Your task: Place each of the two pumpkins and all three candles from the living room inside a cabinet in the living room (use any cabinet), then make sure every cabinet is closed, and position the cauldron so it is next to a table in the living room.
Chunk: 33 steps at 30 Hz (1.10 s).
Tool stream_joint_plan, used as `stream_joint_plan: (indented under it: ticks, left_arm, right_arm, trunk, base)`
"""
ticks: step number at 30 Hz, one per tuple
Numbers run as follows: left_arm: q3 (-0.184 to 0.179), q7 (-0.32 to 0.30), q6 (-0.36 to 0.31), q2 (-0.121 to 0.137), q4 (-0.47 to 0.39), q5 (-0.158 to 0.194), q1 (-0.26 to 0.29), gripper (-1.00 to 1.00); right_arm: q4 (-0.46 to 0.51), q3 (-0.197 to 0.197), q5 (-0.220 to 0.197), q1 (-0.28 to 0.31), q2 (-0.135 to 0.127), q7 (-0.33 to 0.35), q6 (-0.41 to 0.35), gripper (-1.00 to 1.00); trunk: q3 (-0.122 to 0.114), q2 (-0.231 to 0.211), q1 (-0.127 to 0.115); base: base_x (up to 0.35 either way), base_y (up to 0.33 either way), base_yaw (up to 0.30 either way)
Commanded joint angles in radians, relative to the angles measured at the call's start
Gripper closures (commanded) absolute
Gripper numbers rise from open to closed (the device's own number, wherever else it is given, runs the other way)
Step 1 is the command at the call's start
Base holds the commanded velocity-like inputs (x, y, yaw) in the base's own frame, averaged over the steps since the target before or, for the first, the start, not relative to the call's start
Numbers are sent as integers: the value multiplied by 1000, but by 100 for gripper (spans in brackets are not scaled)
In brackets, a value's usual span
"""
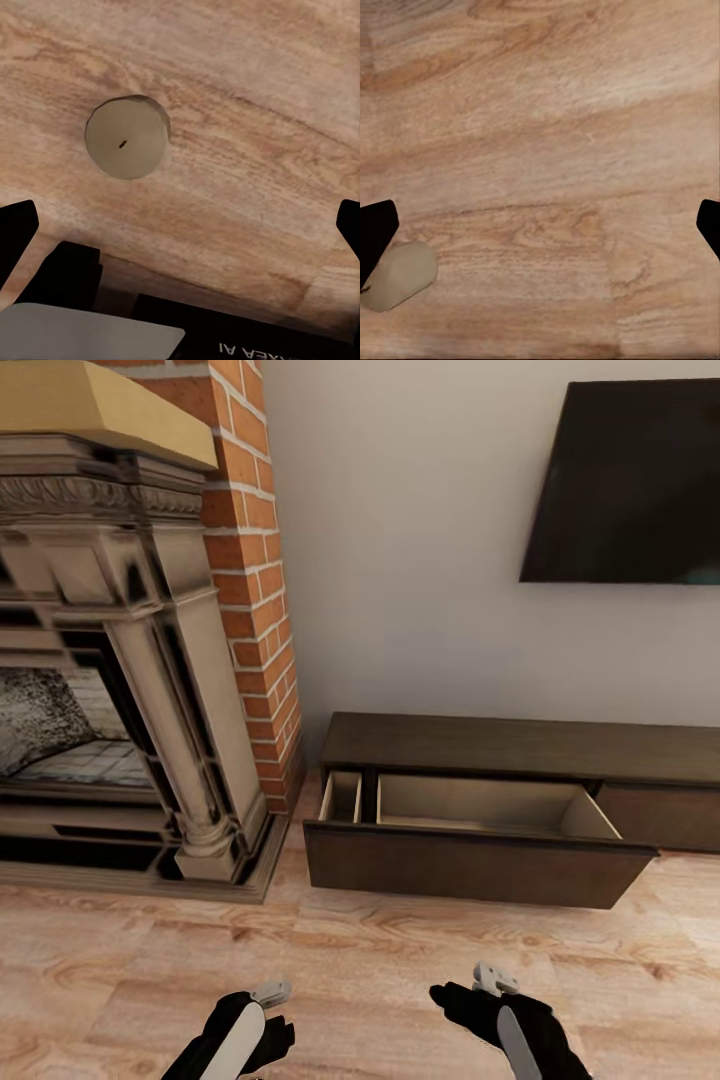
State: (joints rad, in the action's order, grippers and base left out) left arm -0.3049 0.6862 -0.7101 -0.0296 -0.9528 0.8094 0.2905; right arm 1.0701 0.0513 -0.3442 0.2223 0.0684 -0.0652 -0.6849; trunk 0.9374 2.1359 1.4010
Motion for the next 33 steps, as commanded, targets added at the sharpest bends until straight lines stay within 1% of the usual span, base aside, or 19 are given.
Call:
stream_joint_plan:
  ticks: [1, 3, 4, 5, 6, 8, 10, 15, 22, 33]
  left_arm:
    - [-3, 10, 0, 1, -1, 10, 1, -100]
    - [-3, 11, 1, 1, 0, 9, 1, -100]
    - [-3, 10, 3, 2, 1, 9, 1, -100]
    - [-3, 11, 8, 2, 1, 9, 1, -100]
    - [-3, 10, 12, 3, 1, 8, 1, -100]
    - [-4, 10, 19, 2, 3, 8, 1, -100]
    - [-4, 10, 30, 2, 4, 5, 1, -100]
    - [-3, 11, 32, 1, 5, 3, 1, -100]
    - [-3, 11, 32, 0, 5, 3, 1, -100]
    - [-6, 10, 34, 7, 5, -2, 1, -100]
  right_arm:
    - [51, 1, -11, 5, 30, -72, -55, -100]
    - [88, 1, -17, 13, 58, -160, -88, -100]
    - [98, 0, -19, 17, 69, -195, -97, -100]
    - [107, -4, -19, 23, 86, -233, -106, -100]
    - [111, -15, -17, 26, 97, -248, -111, -100]
    - [116, -40, -12, 30, 106, -263, -115, -100]
    - [159, -60, -12, 32, 106, -272, -127, -100]
    - [198, -67, -12, 32, 106, -275, -158, -100]
    - [202, -69, -13, 32, 106, -275, -163, -100]
    - [203, -71, -13, 32, 106, -275, -163, -100]
  trunk:
    - [4, 8, 4]
    - [10, 22, 11]
    - [14, 29, 15]
    - [17, 36, 19]
    - [20, 43, 23]
    - [26, 57, 31]
    - [32, 71, 38]
    - [48, 106, 57]
    - [70, 155, 84]
    - [104, 232, 126]
  base:
    - [0, 0, 0]
    - [0, 0, 0]
    - [0, 0, 0]
    - [0, 0, 0]
    - [0, 0, 0]
    - [0, 0, 0]
    - [0, 0, 0]
    - [-2, 0, 0]
    - [-194, 0, 0]
    - [-14, 0, 0]
